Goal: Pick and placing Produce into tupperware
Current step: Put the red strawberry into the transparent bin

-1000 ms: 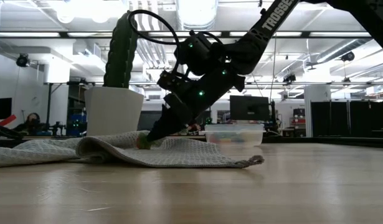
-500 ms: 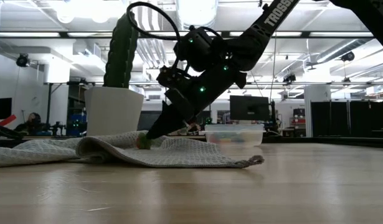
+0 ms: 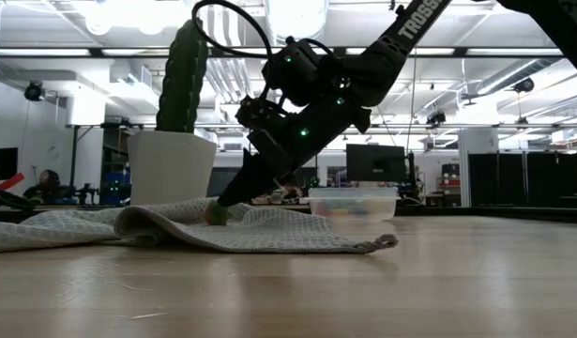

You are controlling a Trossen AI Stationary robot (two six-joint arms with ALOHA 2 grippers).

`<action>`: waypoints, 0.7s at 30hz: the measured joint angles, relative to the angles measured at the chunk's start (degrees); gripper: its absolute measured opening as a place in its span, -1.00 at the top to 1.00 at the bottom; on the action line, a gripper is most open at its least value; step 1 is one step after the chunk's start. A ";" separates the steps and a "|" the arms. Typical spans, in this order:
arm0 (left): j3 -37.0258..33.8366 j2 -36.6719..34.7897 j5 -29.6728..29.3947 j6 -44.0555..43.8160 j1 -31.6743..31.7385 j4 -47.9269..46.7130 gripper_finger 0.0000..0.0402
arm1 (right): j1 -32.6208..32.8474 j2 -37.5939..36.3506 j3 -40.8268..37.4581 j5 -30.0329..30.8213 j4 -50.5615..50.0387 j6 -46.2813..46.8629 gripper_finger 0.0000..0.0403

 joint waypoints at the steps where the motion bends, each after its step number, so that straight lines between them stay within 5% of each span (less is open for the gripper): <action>1: 0.00 0.00 0.01 0.00 0.01 0.00 0.06 | 0.00 0.01 0.00 0.00 -0.01 0.02 0.24; 21: 0.00 0.00 0.02 0.00 0.00 0.02 0.06 | -0.13 0.28 0.00 0.25 0.86 -0.63 0.57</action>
